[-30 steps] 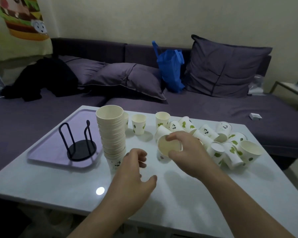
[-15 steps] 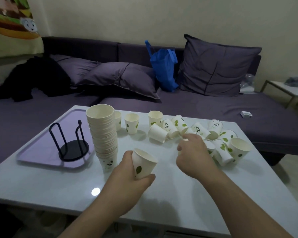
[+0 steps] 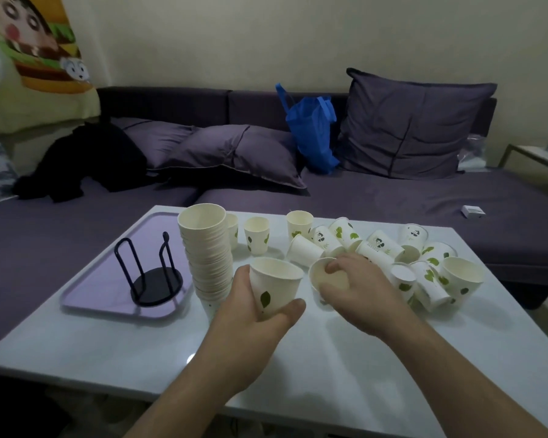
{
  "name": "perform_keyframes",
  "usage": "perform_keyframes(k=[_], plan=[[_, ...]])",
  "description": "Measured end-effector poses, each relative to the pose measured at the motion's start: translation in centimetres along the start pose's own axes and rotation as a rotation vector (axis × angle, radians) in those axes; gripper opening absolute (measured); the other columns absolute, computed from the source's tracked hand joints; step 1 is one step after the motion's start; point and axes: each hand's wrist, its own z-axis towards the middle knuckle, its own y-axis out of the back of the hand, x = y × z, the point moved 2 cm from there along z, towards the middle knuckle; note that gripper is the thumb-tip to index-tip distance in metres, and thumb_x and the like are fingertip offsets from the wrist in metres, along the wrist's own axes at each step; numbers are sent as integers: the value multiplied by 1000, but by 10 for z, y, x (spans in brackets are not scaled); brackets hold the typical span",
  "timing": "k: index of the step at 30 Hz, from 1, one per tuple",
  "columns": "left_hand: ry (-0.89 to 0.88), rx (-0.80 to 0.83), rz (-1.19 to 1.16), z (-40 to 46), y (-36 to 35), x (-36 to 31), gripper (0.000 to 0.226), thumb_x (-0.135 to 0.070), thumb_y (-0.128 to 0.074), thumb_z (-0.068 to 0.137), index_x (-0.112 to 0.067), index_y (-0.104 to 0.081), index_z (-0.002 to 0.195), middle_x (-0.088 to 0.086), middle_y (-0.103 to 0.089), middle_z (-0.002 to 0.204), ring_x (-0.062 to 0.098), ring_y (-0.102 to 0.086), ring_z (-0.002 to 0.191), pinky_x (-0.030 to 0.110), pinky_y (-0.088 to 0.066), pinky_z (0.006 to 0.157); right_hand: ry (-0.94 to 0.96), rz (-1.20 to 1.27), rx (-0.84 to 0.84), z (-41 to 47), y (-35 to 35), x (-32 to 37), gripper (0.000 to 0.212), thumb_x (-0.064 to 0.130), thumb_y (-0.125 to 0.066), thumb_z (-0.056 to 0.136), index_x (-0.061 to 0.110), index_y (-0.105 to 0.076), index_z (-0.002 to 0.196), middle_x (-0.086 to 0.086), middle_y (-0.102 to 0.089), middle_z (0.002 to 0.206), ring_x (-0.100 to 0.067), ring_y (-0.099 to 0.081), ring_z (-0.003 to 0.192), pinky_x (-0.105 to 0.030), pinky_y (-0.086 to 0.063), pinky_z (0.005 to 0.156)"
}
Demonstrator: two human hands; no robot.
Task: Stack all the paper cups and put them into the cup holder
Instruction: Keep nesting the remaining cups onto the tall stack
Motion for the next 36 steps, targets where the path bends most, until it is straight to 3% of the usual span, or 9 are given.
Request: perform_keyframes(k=[3,6,9,14,19,23,27,32,36], plan=[[-122,-21,-76,-2,11,-13,63,-34,-74,93,-43,-35,142,-15,-56,127,10,-56,118,24,-49,91,27,246,-8,-6,-5,5,54,69,-67,71,34,-66,111,20,-57,120,-5,-56,113,-30,-50,90],[-218,-66,-140,-3,32,-33,63,-37,-69,93,-40,-35,147,-12,-59,130,7,-58,120,20,-48,88,62,277,-26,-10,-11,9,43,55,-80,78,34,-66,113,23,-57,120,-5,-57,112,-38,-55,95],[-300,-145,-183,3,58,-52,66,-44,-72,83,-36,-47,144,-9,-68,128,11,-66,117,30,-55,93,83,283,-73,-12,-15,12,36,43,-84,84,32,-65,114,23,-58,117,-5,-59,108,-41,-57,92],[-373,-320,-247,25,94,-59,50,-21,-80,89,-32,-61,134,-14,-74,121,3,-69,113,30,-54,95,120,308,-102,-15,-20,22,33,39,-85,85,34,-66,111,22,-59,115,-6,-58,109,-36,-59,86],[-333,-342,-223,45,105,-41,49,-16,-81,90,-33,-63,132,-15,-72,129,10,-63,129,46,-46,115,136,341,-102,-17,-24,30,36,34,-86,85,39,-64,112,23,-60,116,-5,-61,102,-30,-60,76],[-298,-326,-260,50,102,-29,45,-17,-77,94,-29,-61,134,-13,-74,125,11,-67,123,46,-51,111,106,453,-120,-15,-24,37,50,33,-86,86,44,-54,122,23,-60,119,-9,-67,85,-26,-59,73],[-321,-352,-307,54,104,-27,49,-10,-78,92,-28,-60,133,-14,-75,123,5,-70,115,37,-54,106,129,610,-160,-10,-23,52,61,29,-86,85,42,-50,133,22,-63,120,-1,-66,97,-18,-56,76],[-288,-334,-281,66,108,-13,51,-18,-81,91,-38,-59,132,-18,-71,130,7,-64,127,43,-49,113,145,685,-182,-4,-22,71,60,29,-87,85,41,-53,133,20,-66,122,-2,-69,97,-17,-57,76],[-243,-273,-290,70,109,-2,51,-30,-80,90,-34,-59,136,-16,-72,129,6,-68,121,41,-54,108,186,775,-227,2,-10,90,47,28,-86,87,37,-60,126,14,-71,116,-8,-71,94,-26,-58,76]])
